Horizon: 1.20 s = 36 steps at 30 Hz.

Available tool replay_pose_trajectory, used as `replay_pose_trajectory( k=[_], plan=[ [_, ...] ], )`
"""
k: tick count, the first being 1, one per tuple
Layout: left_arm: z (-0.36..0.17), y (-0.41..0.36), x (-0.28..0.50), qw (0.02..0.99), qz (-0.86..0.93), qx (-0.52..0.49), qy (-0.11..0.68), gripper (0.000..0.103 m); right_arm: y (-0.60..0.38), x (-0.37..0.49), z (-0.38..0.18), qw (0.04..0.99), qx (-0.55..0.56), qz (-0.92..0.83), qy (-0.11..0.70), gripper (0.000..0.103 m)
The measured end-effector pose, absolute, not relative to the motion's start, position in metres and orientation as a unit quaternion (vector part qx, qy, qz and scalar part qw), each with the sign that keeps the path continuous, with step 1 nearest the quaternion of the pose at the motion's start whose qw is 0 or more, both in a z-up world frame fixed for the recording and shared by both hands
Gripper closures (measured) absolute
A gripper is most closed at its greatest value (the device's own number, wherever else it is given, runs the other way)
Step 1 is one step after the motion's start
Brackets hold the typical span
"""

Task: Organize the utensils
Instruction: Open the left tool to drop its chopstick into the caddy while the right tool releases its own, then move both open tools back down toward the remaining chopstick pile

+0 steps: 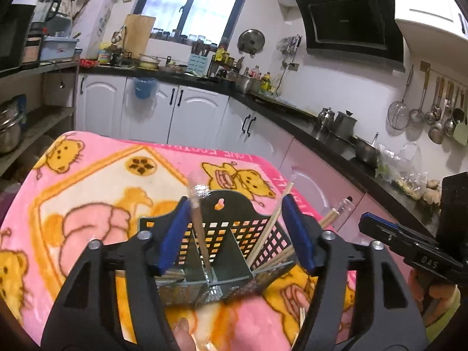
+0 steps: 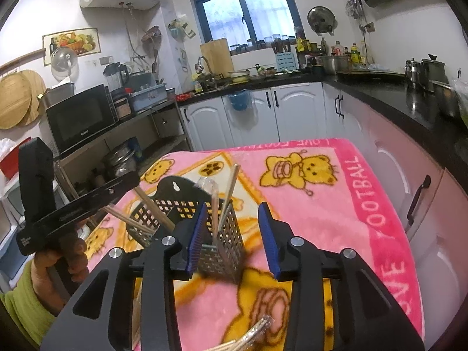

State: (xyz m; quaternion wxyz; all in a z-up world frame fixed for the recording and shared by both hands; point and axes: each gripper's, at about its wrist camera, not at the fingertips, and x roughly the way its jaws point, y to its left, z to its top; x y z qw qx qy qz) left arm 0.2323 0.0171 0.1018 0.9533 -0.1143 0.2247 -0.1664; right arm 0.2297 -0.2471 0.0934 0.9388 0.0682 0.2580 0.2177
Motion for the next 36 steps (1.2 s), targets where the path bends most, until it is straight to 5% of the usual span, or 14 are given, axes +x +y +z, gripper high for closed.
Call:
replay_pose_trajectory(
  k=[18, 36],
  plan=[
    [0.108, 0.028, 0.194, 0.952, -0.177, -0.124, 0.219, 0.012, -0.247, 0.204, 0.069, 0.934, 0.048, 0.216, 0.281, 0.059],
    [0.075, 0.031, 0.154, 0.948, -0.161, -0.102, 0.256, 0.011, -0.230, 0.183, 0.043, 0.920, 0.037, 0.235, 0.311, 0.056]
  ],
)
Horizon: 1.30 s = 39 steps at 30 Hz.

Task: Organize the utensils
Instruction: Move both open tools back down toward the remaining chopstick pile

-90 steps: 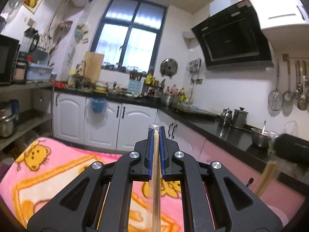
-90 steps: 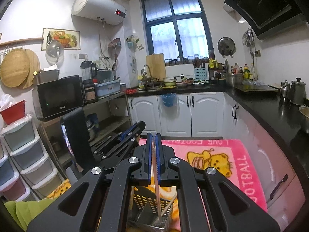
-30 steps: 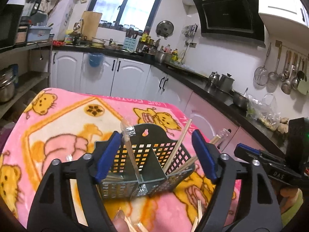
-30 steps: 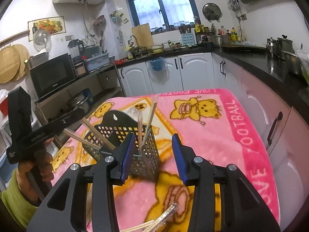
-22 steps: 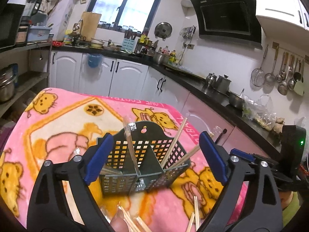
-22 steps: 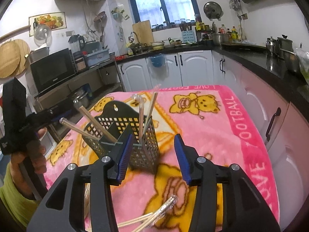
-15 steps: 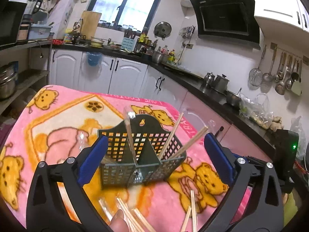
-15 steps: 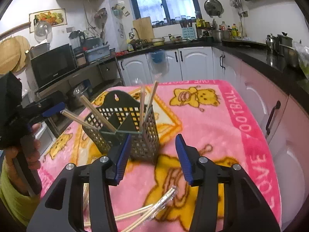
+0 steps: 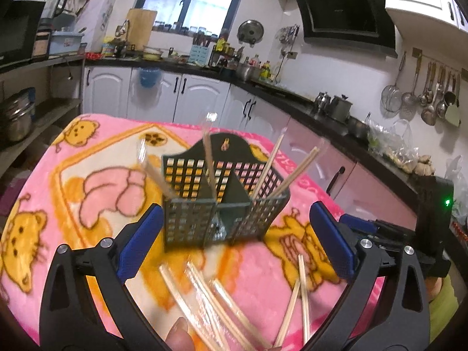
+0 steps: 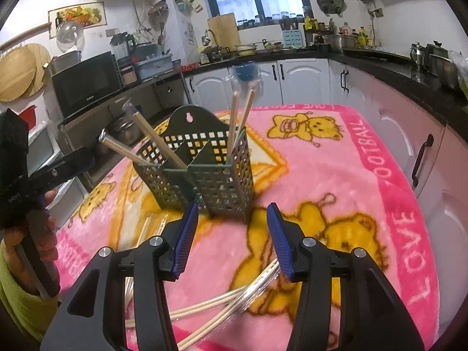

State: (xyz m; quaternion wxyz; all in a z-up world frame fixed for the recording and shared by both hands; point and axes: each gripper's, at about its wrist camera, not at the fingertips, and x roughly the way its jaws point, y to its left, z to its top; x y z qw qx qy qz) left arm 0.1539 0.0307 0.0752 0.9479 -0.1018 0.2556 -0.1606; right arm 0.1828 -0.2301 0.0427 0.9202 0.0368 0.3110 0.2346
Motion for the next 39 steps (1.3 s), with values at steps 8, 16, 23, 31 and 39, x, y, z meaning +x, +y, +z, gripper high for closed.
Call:
replay_pose_trajectory(
  k=[8, 16, 23, 31, 39],
  plan=[
    [0.051, 0.037, 0.148, 0.939, -0.156, -0.108, 0.287, 0.011, -0.226, 0.175, 0.031, 0.914, 0.030, 0.235, 0.330, 0.056],
    [0.025, 0.038, 0.155, 0.926, -0.149, -0.113, 0.328, 0.011, -0.229, 0.167, 0.013, 0.908, 0.028, 0.232, 0.348, 0.056],
    [0.002, 0.038, 0.160, 0.911, -0.149, -0.127, 0.363, 0.018, -0.234, 0.161, -0.002, 0.902, 0.033, 0.229, 0.365, 0.056],
    [-0.017, 0.030, 0.172, 0.890, -0.165, -0.134, 0.404, 0.037, -0.237, 0.163, -0.018, 0.894, 0.041, 0.222, 0.386, 0.056],
    [-0.036, 0.028, 0.203, 0.868, -0.153, -0.145, 0.449, 0.048, -0.240, 0.171, -0.024, 0.890, 0.044, 0.222, 0.395, 0.056]
  ],
)
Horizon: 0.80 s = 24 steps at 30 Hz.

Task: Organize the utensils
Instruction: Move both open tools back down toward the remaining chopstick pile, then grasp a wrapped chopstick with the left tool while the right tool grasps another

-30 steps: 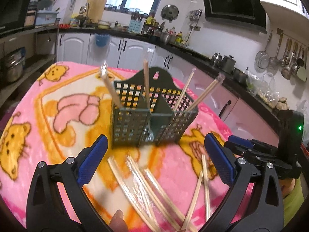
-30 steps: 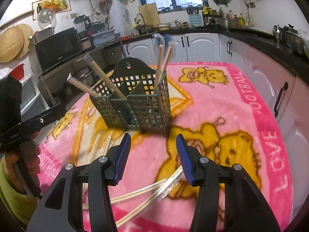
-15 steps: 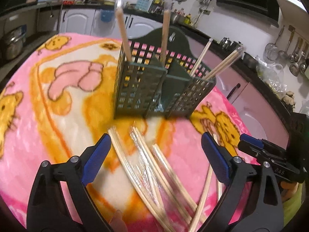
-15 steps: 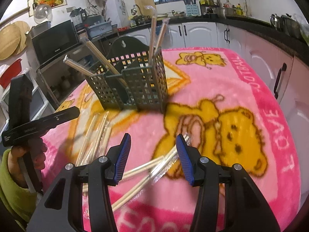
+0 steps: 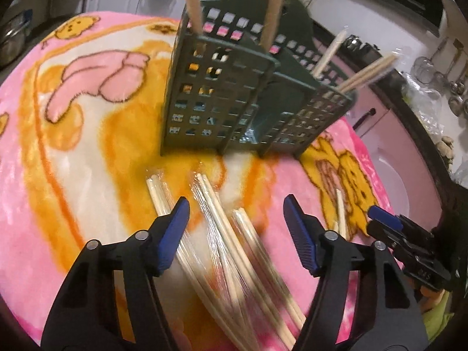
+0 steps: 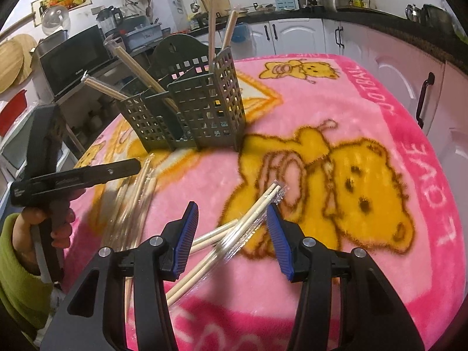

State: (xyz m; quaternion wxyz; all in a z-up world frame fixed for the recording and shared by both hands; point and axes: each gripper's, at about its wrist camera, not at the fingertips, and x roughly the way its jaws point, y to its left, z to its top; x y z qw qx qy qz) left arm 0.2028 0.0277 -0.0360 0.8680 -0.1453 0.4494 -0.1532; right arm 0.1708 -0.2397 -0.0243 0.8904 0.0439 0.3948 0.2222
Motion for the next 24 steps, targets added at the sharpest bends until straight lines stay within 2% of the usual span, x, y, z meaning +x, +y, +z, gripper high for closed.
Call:
replay_pose_trajectory(
  k=[8, 18, 21, 24],
  plan=[
    [-0.046, 0.030, 0.227, 0.859, -0.134, -0.157, 0.468, 0.052, -0.247, 0.192, -0.035, 0.878, 0.052, 0.216, 0.425, 0.059],
    [-0.051, 0.037, 0.245, 0.858, -0.114, -0.165, 0.473, 0.076, -0.252, 0.231, -0.058, 0.845, 0.092, 0.208, 0.484, 0.063],
    [-0.053, 0.040, 0.248, 0.859, -0.105, -0.164, 0.473, 0.087, -0.253, 0.237, -0.059, 0.843, 0.099, 0.205, 0.487, 0.069],
    [-0.053, 0.044, 0.250, 0.860, -0.100, -0.167, 0.472, 0.094, -0.253, 0.242, -0.059, 0.845, 0.097, 0.199, 0.487, 0.081]
  ],
)
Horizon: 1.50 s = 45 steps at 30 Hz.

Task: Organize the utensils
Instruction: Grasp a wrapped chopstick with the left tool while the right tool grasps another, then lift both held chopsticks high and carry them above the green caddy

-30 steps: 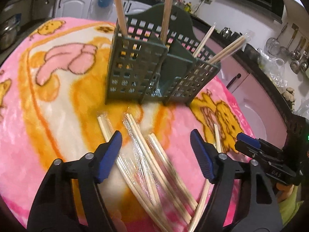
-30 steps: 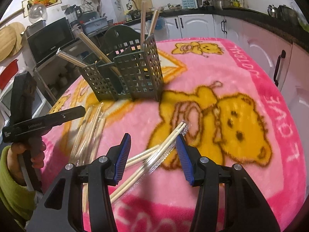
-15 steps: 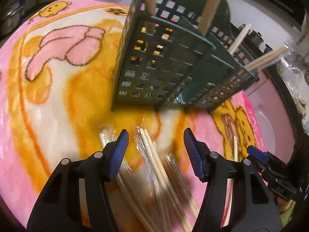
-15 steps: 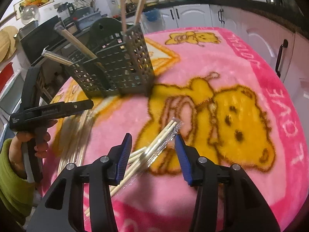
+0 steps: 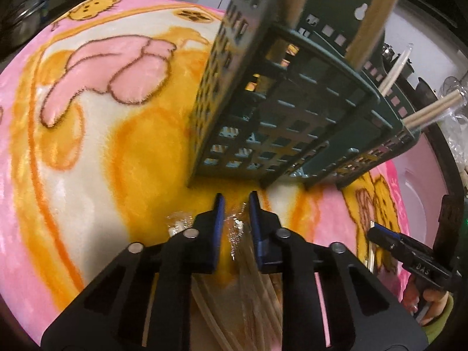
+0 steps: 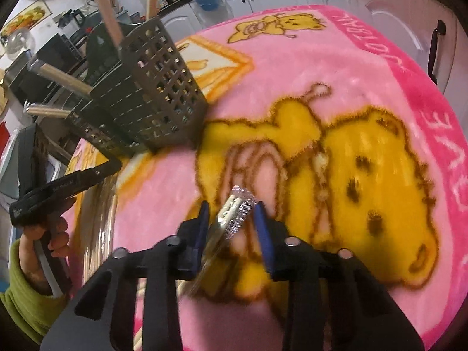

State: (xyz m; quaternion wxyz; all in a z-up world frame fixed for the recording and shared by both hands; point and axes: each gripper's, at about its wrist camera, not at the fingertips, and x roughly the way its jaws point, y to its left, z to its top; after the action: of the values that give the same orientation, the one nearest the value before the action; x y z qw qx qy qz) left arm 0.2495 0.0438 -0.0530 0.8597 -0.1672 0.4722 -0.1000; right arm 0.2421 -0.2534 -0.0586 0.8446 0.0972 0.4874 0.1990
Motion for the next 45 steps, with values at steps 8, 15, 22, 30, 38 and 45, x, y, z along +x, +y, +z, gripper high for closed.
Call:
replay_pose_trajectory(
  k=[8, 15, 22, 30, 38, 45],
  plan=[
    [-0.042, 0.052, 0.240, 0.869, -0.103, -0.164, 0.456, 0.099, -0.254, 0.244, -0.048, 0.858, 0.111, 0.206, 0.457, 0.092],
    [-0.008, 0.044, 0.216, 0.893, -0.123, -0.147, 0.408, 0.100, -0.258, 0.226, -0.003, 0.881, 0.113, 0.230, 0.398, 0.094],
    [0.031, 0.020, 0.201, 0.908, -0.160, -0.136, 0.363, 0.101, -0.258, 0.205, 0.033, 0.902, 0.101, 0.239, 0.346, 0.096],
    [0.069, -0.004, 0.190, 0.923, -0.184, -0.113, 0.320, 0.101, -0.260, 0.177, 0.067, 0.935, 0.077, 0.220, 0.269, 0.098],
    [0.092, -0.025, 0.187, 0.929, -0.200, -0.098, 0.294, 0.101, -0.266, 0.162, 0.088, 0.951, 0.060, 0.205, 0.223, 0.098],
    [0.112, -0.037, 0.188, 0.932, -0.214, -0.095, 0.276, 0.101, -0.276, 0.154, 0.105, 0.958, 0.058, 0.196, 0.201, 0.098]
  ],
)
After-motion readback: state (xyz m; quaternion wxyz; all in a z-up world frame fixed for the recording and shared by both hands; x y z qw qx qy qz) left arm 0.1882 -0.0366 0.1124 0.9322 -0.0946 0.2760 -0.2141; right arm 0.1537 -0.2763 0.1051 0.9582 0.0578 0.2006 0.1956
